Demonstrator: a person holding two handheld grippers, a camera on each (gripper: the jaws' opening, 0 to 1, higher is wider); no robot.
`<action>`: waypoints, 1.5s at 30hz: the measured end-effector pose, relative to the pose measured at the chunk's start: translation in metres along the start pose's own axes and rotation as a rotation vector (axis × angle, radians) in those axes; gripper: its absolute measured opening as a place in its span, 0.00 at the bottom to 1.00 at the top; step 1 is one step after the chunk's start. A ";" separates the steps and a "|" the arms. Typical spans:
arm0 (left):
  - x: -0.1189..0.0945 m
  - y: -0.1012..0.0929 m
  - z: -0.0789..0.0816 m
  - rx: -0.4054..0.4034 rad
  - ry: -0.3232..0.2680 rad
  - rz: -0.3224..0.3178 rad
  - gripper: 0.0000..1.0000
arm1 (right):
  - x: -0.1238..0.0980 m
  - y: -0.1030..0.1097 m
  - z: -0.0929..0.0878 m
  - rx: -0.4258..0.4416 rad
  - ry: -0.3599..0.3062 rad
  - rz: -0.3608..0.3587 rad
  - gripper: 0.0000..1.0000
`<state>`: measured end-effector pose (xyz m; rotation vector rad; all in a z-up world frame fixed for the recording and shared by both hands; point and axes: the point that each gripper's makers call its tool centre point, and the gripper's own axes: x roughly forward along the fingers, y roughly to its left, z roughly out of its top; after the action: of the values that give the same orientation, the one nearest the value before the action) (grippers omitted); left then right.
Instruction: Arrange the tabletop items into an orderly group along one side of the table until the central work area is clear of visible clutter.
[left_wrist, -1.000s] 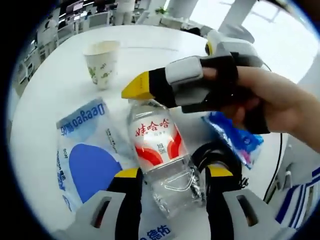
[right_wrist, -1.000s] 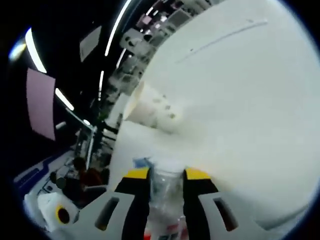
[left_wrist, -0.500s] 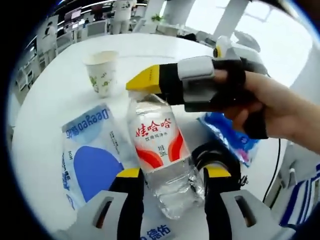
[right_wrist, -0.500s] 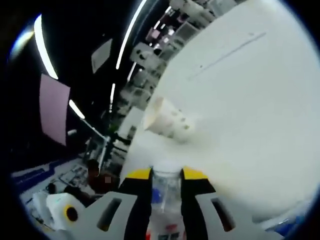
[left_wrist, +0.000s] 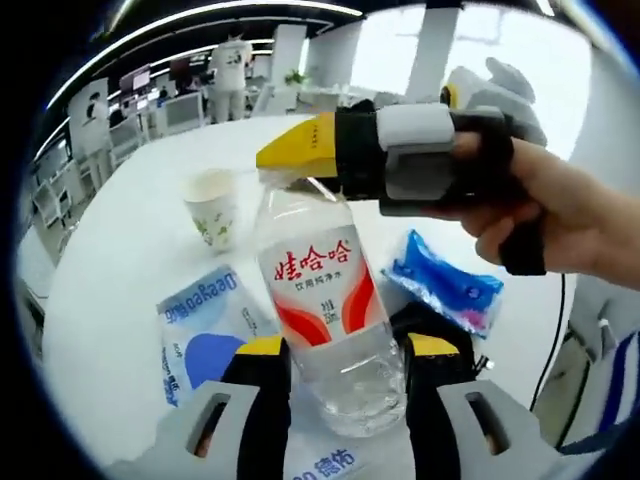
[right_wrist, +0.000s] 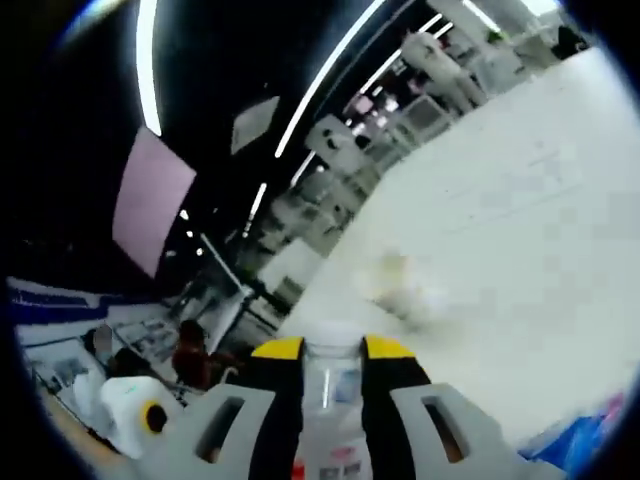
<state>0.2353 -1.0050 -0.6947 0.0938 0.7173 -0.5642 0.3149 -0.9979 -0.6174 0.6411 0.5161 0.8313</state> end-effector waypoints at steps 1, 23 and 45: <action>-0.003 0.001 0.001 0.006 -0.008 0.003 0.41 | 0.000 0.005 0.002 -0.016 -0.005 0.010 0.17; -0.046 0.045 0.030 -0.031 -0.173 0.048 0.37 | 0.016 0.107 0.014 -0.444 -0.048 0.127 0.17; -0.052 0.090 0.037 -0.007 -0.193 0.050 0.36 | 0.048 0.130 0.014 -0.592 -0.039 0.082 0.17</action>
<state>0.2721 -0.9150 -0.6428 0.0498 0.5275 -0.5154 0.2862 -0.8979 -0.5253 0.1325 0.1882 0.9900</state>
